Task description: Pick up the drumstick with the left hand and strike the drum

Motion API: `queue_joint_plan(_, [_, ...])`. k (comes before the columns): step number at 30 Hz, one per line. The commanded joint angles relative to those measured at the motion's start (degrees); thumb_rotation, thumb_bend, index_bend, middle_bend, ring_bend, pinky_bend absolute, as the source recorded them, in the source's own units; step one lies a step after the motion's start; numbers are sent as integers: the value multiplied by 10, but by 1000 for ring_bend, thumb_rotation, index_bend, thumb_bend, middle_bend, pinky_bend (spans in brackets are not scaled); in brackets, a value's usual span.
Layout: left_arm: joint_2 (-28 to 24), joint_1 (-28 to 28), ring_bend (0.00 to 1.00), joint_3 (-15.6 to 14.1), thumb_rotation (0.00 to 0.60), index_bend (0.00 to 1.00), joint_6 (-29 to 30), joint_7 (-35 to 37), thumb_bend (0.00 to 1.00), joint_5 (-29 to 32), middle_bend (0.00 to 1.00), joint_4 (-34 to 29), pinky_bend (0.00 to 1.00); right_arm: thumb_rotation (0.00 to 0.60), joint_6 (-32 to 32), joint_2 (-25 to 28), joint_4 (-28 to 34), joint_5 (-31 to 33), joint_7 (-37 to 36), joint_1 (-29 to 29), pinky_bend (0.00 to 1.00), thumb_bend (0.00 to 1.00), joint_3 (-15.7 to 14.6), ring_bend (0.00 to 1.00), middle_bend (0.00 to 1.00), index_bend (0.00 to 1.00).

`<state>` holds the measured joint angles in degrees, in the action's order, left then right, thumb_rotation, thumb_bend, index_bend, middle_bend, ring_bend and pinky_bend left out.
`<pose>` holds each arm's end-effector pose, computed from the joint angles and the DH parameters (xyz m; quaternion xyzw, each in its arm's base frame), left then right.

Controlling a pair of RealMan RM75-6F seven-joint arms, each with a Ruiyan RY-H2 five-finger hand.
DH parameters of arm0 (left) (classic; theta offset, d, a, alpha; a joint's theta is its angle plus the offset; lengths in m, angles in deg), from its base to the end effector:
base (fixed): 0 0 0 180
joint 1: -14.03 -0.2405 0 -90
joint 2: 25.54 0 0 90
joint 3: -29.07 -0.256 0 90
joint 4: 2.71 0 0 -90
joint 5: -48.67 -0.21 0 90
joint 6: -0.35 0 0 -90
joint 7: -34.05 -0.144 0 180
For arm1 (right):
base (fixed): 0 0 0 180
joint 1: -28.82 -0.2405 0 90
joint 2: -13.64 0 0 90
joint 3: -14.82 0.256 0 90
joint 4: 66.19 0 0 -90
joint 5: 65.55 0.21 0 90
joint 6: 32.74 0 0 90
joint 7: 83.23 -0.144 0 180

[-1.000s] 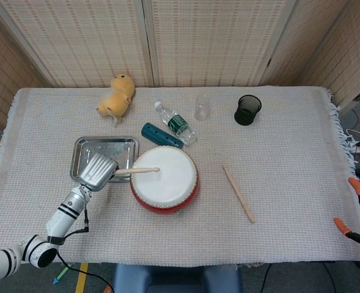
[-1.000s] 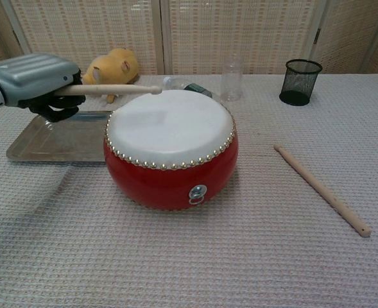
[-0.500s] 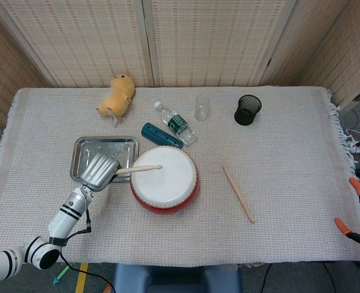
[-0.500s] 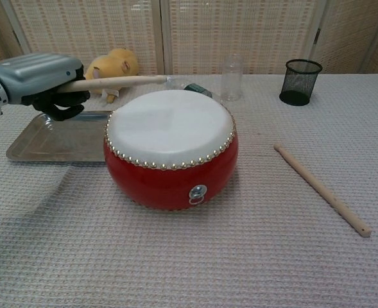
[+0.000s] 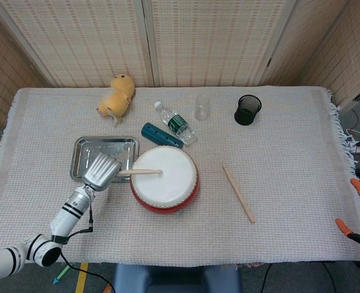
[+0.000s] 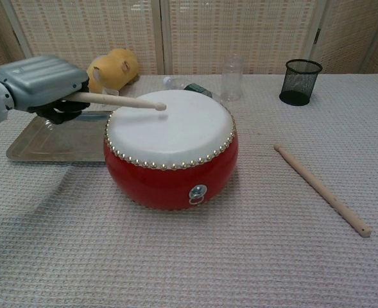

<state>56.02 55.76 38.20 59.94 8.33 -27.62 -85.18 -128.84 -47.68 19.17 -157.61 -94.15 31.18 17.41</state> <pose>-0.1572 0.3586 0.0366 -0.7802 -0.1944 -0.3533 0.4782 -0.3300 -0.1383 0.2037 0.5683 -0.3505 0.4338 0.6050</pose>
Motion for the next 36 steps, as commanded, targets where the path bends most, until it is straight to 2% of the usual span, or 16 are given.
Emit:
queue_joint_plan(1, [-17,-7,941,21,600,1000,19,68,606,5,1000,-25,1000,600,0,0,0,0,0,0,74,204,0,0,140,24])
queue_joint_plan(7, [-4,13,934,-15,600,1000,3,-32,606,-33,1000,26,1000,600,4,1,1,2,2,-1,74,204,1,0,140,24])
queue_joint_plan(12, [-7,27,934,-33,600,1000,-29,-75,606,-37,1000,26,1000,600,7,0,2,3,3,-3,74,203,1,0,140,24])
queue_joint_plan(14, [-10,24,934,-25,600,1000,-23,-59,607,-30,1000,13,1000,600,7,0,1,3,3,-3,74,203,1,0,140,24])
queue_joint_plan(17, [-21,8,934,5,600,1000,1,31,606,-4,1000,-30,1000,600,6,0,2,4,3,-2,74,204,1,0,140,24])
queue_joint_plan(20, [-36,3,934,16,600,1000,25,53,606,-14,1000,-38,1000,600,4,2,3,3,4,-1,74,204,1,0,140,24])
queue_joint_plan(23, [-43,5,934,9,600,1000,14,48,607,-17,1000,-38,1000,600,3,1,3,2,3,-1,74,204,1,0,140,24])
queue_joint_plan(31, [-24,22,931,-34,600,1000,-33,-50,607,-26,1000,0,1000,600,6,-1,0,2,1,-2,74,203,1,0,140,24])
queue_joint_plan(33, [-27,20,931,-29,600,1000,-38,-31,607,-12,1000,-13,1000,600,5,0,1,1,2,-2,74,203,1,0,140,24])
queue_joint_plan(36, [-29,7,931,-7,600,1000,-3,24,607,-6,1000,-32,1000,600,4,1,3,0,4,-2,74,203,1,0,140,24])
